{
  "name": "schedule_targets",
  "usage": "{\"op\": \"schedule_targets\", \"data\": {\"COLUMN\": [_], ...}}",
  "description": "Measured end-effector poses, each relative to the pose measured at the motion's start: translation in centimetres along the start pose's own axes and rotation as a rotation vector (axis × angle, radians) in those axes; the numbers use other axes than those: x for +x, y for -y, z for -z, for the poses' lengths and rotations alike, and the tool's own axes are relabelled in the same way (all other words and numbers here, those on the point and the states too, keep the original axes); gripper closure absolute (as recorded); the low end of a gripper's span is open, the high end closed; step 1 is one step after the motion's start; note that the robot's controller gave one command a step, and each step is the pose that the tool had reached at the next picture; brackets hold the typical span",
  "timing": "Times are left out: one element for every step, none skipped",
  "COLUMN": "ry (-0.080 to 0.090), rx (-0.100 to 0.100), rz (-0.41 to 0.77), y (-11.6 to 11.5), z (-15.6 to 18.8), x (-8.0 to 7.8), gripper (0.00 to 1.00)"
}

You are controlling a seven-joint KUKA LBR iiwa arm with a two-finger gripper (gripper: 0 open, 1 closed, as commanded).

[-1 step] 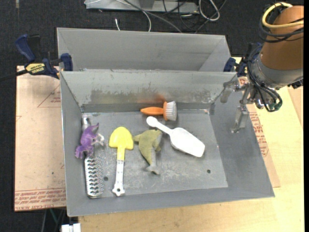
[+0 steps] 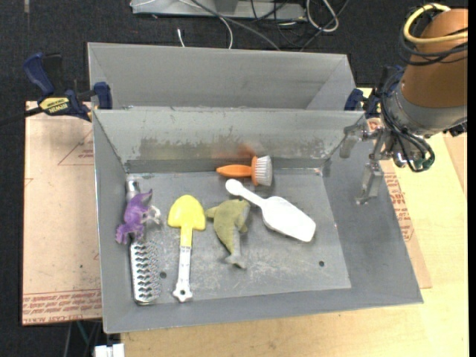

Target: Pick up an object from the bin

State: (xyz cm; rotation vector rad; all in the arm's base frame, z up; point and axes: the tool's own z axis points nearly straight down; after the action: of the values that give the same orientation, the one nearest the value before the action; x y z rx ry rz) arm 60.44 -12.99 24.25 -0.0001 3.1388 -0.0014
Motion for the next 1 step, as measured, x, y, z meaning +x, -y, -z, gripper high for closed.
{"op": "schedule_targets", "data": {"ry": [0.003], "rx": [0.001], "rz": [-0.049], "y": [-1.88], "z": [-1.14], "x": [-0.21], "gripper": [0.0]}}
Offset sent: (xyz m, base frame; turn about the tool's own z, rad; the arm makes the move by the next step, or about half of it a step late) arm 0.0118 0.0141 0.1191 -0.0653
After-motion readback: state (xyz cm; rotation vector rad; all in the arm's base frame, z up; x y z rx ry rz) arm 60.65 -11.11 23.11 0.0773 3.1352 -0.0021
